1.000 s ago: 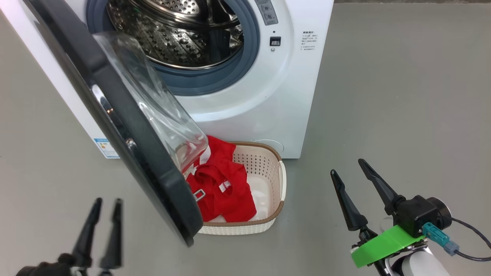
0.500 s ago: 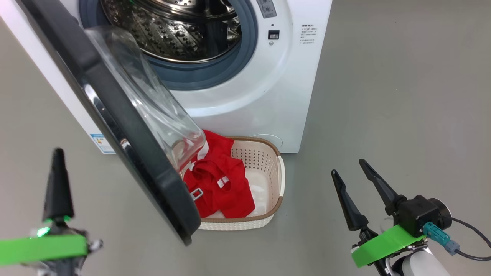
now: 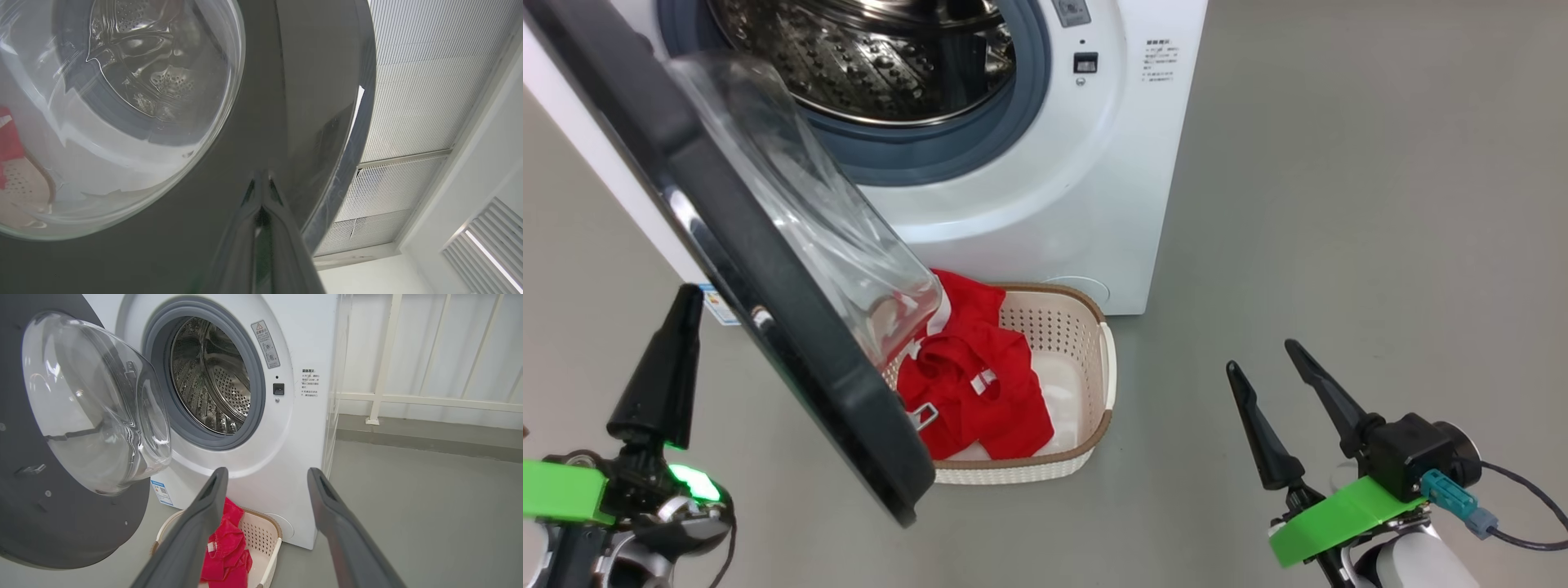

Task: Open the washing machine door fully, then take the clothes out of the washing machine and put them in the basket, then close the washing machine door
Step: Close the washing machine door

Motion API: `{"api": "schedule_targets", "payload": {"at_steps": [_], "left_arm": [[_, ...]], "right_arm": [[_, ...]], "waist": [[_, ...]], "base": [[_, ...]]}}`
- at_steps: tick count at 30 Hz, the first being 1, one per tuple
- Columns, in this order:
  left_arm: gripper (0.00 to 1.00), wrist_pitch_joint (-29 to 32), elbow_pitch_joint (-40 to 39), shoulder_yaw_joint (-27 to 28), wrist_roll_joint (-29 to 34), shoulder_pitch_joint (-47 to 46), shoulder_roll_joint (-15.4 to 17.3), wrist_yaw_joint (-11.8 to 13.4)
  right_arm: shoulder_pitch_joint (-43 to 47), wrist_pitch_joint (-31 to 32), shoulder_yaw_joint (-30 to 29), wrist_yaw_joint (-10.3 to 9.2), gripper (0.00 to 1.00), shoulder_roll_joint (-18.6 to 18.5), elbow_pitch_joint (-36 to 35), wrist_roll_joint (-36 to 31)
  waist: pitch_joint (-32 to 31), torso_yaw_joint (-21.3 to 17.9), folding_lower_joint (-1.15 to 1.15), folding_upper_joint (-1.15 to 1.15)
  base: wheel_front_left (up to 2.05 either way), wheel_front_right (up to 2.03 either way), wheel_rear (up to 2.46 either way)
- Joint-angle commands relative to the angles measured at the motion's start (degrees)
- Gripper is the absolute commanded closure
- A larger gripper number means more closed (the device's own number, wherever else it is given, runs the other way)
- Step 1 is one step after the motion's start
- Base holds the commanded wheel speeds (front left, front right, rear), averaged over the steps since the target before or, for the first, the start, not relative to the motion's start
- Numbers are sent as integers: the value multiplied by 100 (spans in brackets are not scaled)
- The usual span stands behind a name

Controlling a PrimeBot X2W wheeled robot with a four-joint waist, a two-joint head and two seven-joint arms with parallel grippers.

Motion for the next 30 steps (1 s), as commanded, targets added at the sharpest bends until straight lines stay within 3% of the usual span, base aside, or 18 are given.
{"api": "schedule_targets", "payload": {"at_steps": [1, 14, 30], "left_arm": [[100, 40, -236, 165, -7, -205, 99, 55], [100, -147, -177, -266, -388, -622, 92, 44], [100, -961, 533, -940, -58, -1703, 90, -108]], "right_arm": [[-192, -37, 120, 26, 0, 5, -130, 44], [-292, -37, 179, 26, 0, -36, -129, 66], [-521, -37, 172, 26, 0, -57, -186, 119]], "waist": [[49, -41, 0, 0], [261, -312, 0, 0], [809, -630, 0, 0]], "base": [[0, 0, 0], [0, 0, 0], [0, 0, 0]]}}
